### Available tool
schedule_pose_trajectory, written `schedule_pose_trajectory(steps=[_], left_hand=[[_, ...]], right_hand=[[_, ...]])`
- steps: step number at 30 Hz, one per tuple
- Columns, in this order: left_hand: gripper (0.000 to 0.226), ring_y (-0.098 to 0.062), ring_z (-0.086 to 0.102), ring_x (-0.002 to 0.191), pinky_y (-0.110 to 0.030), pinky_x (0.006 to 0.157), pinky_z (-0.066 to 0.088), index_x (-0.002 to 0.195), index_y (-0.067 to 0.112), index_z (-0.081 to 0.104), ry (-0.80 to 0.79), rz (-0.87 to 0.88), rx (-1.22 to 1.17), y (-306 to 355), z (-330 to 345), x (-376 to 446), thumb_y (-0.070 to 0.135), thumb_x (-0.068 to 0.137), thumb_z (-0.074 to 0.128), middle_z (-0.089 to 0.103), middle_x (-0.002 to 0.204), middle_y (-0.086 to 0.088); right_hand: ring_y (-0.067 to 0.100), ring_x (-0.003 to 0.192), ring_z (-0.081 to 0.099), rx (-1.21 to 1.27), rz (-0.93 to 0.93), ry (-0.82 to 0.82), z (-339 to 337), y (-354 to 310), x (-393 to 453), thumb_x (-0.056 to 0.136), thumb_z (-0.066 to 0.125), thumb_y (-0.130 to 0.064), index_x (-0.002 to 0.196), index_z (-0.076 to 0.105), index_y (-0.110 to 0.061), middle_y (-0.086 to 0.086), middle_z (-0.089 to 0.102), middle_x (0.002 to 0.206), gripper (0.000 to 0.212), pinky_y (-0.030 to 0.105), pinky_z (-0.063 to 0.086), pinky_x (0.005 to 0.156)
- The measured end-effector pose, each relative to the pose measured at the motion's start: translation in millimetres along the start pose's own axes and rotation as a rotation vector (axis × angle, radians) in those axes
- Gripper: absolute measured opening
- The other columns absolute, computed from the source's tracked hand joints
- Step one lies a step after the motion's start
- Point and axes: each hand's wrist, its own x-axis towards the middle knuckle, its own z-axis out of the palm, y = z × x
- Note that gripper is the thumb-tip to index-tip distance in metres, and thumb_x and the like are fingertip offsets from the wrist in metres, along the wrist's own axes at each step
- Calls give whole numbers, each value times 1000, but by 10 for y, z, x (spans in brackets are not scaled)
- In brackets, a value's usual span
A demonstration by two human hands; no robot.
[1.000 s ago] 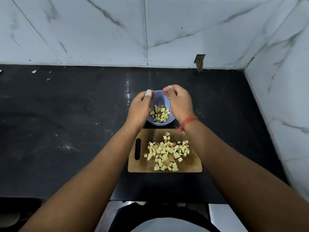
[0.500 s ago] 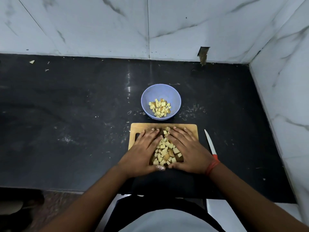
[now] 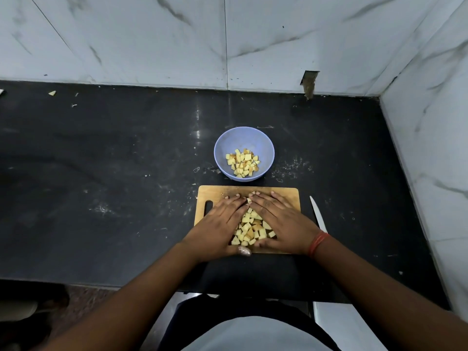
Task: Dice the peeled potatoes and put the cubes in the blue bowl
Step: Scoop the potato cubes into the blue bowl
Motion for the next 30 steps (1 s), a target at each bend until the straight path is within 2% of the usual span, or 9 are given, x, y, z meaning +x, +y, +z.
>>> schedule_pose_trajectory(steps=[3, 7, 12, 15, 17, 19, 22, 26, 30], left_hand=[[96, -29, 21, 151, -48, 124, 20, 155, 7, 27, 69, -13, -23, -3, 56, 27, 76, 90, 43, 31, 159, -13], [80, -32, 43, 132, -50, 114, 36, 139, 4, 46, 224, -17, 14, 26, 139, 89, 68, 93, 46, 50, 139, -14], [65, -29, 50, 111, -48, 93, 47, 125, 9, 56, 301, -76, 92, 105, 143, 120, 62, 90, 43, 56, 125, -11], [56, -24, 46, 104, -44, 87, 46, 117, 11, 57, 321, -122, 68, 128, 141, 166, 60, 91, 46, 55, 116, -8], [47, -23, 46, 100, -42, 87, 46, 112, 12, 56, 332, -161, 17, 130, 156, 198, 55, 92, 55, 53, 112, -7], [41, -23, 45, 96, -41, 85, 45, 106, 12, 56, 333, -193, -61, 129, 169, 230, 51, 93, 60, 51, 108, -6], [47, -18, 43, 93, -34, 82, 40, 98, 12, 56, 336, -214, -160, 142, 128, 266, 58, 97, 47, 51, 103, -3], [39, -10, 36, 93, -27, 80, 37, 94, 12, 56, 332, -240, -206, 158, 53, 258, 50, 95, 49, 52, 100, -2], [51, -6, 31, 90, -22, 75, 25, 89, 13, 53, 371, -259, -320, 196, -24, 260, 60, 98, 39, 47, 96, 4]], right_hand=[[16, 148, 18, 7, 16, 60, 41, -5, 28, 92, 38, -70, 153, 27, -16, 2, 25, 159, 82, 42, 17, 120], [21, 136, 37, -20, 55, 147, 87, -62, 62, 94, 45, -56, 145, 40, -18, 1, 40, 148, 64, 42, 31, 114], [24, 114, 50, -8, 152, 187, 92, -144, 152, 87, 51, -41, 128, 57, -18, 2, 55, 127, 47, 45, 46, 94], [23, 105, 53, -4, 146, 194, 110, -141, 192, 87, 53, -33, 123, 60, -14, 4, 59, 118, 41, 41, 47, 92], [23, 101, 55, 3, 136, 219, 113, -134, 213, 87, 54, -28, 119, 62, -13, 4, 61, 112, 36, 38, 48, 91], [22, 94, 58, 34, 143, 255, 96, -129, 235, 86, 62, -23, 113, 64, -11, 5, 63, 105, 30, 35, 50, 88], [22, 88, 63, 85, 192, 272, 18, -157, 273, 79, 71, -18, 107, 65, -10, 5, 65, 99, 29, 32, 52, 79], [22, 99, 63, 211, 268, 231, -87, -199, 255, 86, 47, -30, 112, 64, -10, 5, 65, 109, 37, 33, 51, 83], [19, 117, 53, 399, 341, 243, -87, -235, 172, 92, 58, -21, 122, 59, -10, 4, 59, 125, 31, 29, 41, 99]])
